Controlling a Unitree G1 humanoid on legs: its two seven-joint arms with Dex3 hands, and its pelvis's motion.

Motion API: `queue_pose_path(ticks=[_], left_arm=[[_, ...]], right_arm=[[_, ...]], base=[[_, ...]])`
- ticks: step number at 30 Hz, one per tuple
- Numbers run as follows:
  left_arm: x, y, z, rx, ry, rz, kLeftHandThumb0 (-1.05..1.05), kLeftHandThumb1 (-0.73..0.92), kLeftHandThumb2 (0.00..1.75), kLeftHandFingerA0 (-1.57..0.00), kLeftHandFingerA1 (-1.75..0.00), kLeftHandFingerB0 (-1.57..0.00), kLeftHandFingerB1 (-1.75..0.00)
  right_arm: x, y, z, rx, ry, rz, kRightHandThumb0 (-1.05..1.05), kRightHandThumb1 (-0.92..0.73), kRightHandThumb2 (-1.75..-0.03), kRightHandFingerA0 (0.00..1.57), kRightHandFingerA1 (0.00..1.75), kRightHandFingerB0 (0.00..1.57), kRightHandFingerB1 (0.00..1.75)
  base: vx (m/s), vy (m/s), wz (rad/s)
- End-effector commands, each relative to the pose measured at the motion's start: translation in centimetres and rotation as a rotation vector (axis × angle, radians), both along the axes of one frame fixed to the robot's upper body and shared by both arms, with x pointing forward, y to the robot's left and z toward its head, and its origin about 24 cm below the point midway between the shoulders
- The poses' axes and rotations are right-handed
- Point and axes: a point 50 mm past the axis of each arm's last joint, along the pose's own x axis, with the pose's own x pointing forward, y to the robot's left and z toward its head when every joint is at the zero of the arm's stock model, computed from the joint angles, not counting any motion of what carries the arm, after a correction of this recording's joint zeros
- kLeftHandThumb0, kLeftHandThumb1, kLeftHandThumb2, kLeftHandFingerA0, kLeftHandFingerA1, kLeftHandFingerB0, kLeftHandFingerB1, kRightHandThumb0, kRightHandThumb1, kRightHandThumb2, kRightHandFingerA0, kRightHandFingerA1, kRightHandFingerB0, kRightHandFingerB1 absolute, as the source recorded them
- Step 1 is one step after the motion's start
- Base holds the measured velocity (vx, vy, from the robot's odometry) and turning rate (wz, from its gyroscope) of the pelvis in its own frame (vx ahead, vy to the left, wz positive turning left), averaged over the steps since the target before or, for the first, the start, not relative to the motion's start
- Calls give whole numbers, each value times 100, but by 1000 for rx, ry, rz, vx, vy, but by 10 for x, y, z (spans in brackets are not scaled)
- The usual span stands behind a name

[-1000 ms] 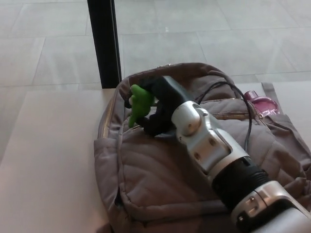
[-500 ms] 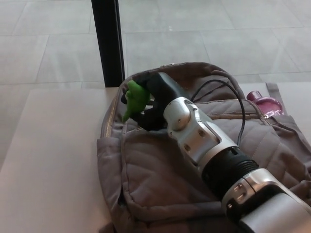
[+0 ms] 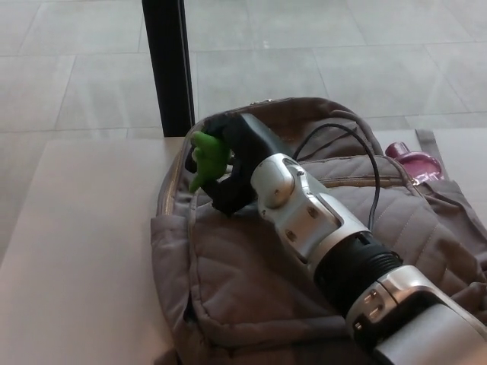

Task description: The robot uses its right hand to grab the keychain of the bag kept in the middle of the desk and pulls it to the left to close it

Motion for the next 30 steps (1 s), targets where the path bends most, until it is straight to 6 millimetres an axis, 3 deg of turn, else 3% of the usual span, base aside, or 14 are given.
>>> queue_pose_path(ticks=[1,3,4,5,7,9,10,11,14,30], left_arm=[[7,-7,4,96,23,-106,-36,74,61,-68,-58,-57,-54],[6,-8,5,98,21,-122,-37,73,61,-67,-59,-56,-54],[6,-8,5,99,20,-127,-41,54,95,-63,-70,-50,-64],[7,-9,5,105,24,-127,-35,72,61,-69,-59,-59,-55],[9,-10,5,104,32,-113,-32,73,61,-70,-61,-61,-56],[11,-12,3,110,33,-126,-34,71,60,-63,-61,-46,-50],[10,-12,3,119,32,-145,-34,71,60,-63,-61,-46,-50],[12,-11,0,135,67,-177,-32,63,58,-63,-57,-61,-52],[14,-13,-4,145,115,-231,-32,63,58,-63,-57,-61,-52],[17,-15,-5,145,116,-236,-32,63,58,-63,-57,-61,-52]], right_arm=[[-157,186,51,505,69,813,-45,-38,-137,97,175,84,164],[-165,189,54,537,90,884,-37,-41,-133,93,175,80,165],[-170,190,57,553,104,912,-33,-42,-131,92,175,79,165],[-176,192,61,573,108,938,-31,-42,-130,92,175,79,166],[-186,194,67,590,107,985,-30,-41,-130,92,175,78,168],[-195,196,72,585,114,1042,-32,-47,-122,89,175,75,168],[-200,197,75,576,120,1072,-32,-47,-122,89,175,75,168],[-213,199,82,587,122,1140,-26,-51,-110,80,175,72,166],[-236,198,92,601,120,1276,-25,-54,-105,77,175,69,165],[-237,193,89,595,123,1279,-25,-54,-105,77,175,69,165]], base=[[0,0,0],[0,0,0],[0,0,0],[0,0,0],[0,0,0],[0,0,0],[0,0,0],[0,0,0],[0,0,0],[0,0,0]])
